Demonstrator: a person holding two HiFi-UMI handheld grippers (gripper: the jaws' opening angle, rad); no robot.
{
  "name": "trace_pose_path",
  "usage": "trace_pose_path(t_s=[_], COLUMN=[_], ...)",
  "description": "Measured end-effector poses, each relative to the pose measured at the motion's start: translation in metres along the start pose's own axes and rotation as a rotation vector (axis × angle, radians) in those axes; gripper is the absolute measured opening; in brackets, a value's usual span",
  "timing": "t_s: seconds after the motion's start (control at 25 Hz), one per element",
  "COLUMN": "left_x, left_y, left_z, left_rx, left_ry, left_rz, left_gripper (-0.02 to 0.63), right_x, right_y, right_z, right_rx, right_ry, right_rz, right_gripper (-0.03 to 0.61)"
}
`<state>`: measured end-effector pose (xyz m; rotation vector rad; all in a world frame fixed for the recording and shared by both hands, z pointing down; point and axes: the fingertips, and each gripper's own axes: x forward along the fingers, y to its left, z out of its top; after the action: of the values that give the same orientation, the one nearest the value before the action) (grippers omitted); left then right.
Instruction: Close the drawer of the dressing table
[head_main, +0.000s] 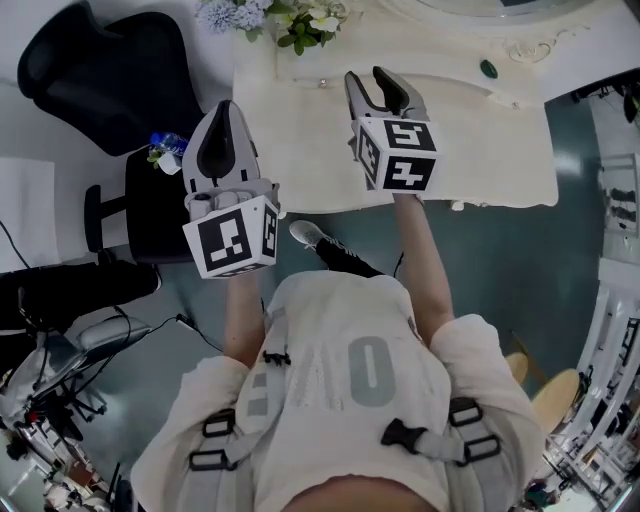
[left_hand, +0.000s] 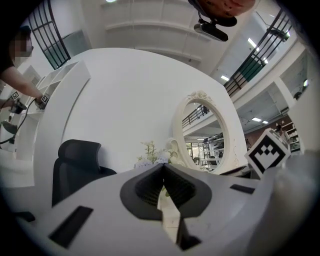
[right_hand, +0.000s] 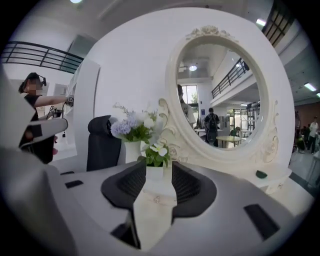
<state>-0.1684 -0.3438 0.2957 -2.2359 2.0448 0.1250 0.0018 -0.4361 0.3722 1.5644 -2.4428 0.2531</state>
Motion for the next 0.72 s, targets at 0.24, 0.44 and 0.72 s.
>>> trace_pose_path(t_s=[0.24,0.44,0.72], left_x=[-0.030,-0.049,-0.071], left_y=[-0.025,-0.044,-0.054], left_z=[0.026,0.047,0.058], left_rx=[0.005,-0.001,0.026], left_ry=[-0.042,-0.073,-0.094], left_rz=[-0.036,-0.059,-0.064], left_gripper=[0.018,0.018,0.018], right_x=[-0.079,-0.124,-0.168], right_y=[0.007,0.009,0.001], right_z=[0.043,0.054,0.053], right_rx=[-0.021,-0.014,-0.007], right_ry=[-0.158,-0.262,-0.316], right_rz=[0.007,-0.022,-0.070], right_gripper=[0.108,0.009,0.008])
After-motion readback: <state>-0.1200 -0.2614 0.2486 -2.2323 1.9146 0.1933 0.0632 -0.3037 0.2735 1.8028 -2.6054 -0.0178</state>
